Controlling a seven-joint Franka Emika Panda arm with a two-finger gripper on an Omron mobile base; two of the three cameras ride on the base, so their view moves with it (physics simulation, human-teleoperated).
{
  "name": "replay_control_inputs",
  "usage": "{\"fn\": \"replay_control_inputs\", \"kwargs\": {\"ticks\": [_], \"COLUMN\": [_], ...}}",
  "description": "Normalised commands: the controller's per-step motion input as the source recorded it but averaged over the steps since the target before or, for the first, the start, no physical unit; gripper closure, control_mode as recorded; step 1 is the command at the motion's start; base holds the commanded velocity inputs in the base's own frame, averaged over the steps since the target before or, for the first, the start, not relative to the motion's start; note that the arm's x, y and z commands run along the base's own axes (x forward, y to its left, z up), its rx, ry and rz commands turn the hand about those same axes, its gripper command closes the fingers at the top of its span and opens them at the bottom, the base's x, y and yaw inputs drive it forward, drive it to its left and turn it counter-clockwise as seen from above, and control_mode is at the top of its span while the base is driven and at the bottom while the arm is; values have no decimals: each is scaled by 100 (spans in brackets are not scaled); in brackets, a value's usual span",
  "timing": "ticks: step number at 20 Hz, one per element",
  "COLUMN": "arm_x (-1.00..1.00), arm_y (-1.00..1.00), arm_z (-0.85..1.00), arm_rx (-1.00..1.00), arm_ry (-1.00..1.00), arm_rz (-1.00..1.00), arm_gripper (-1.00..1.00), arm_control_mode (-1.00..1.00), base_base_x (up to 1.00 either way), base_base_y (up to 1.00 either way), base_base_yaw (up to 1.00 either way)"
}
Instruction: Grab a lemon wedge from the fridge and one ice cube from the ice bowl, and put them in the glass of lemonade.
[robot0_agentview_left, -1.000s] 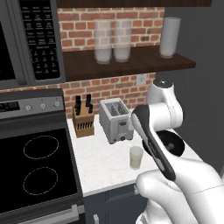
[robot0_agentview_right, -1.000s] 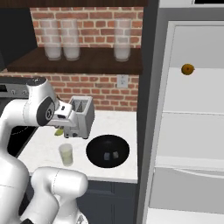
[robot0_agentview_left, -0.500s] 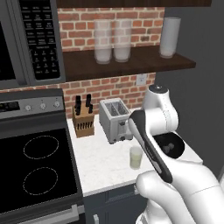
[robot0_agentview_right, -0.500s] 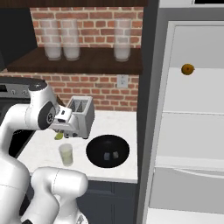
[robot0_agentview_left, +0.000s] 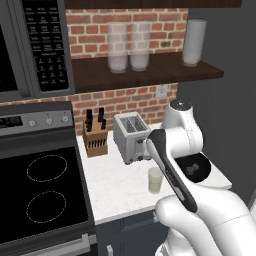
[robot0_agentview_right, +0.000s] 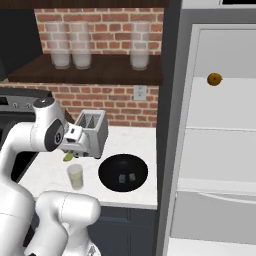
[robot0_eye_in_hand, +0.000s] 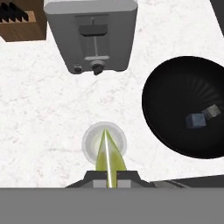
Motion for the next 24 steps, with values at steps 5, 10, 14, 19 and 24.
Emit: {"fn": "replay_control_inputs", "kwargs": {"ticks": [5, 10, 14, 19, 24], "arm_x": [12, 10, 12, 19, 16], "arm_y": [6, 5, 5, 0, 0], "arm_z": [0, -5, -6, -14, -15], "arm_rx": [0, 0, 0, 0, -1], "arm_ry": [0, 1, 0, 0, 0], "arm_rz": [0, 0, 0, 0, 0], "arm_gripper": [100, 100, 100, 100, 100], "arm_control_mode": [-100, -100, -100, -100, -100], "base_base_x": [0, 0, 0, 0, 0], "base_base_y": [0, 0, 0, 0, 0], "base_base_yaw": [0, 0, 0, 0, 0]}}
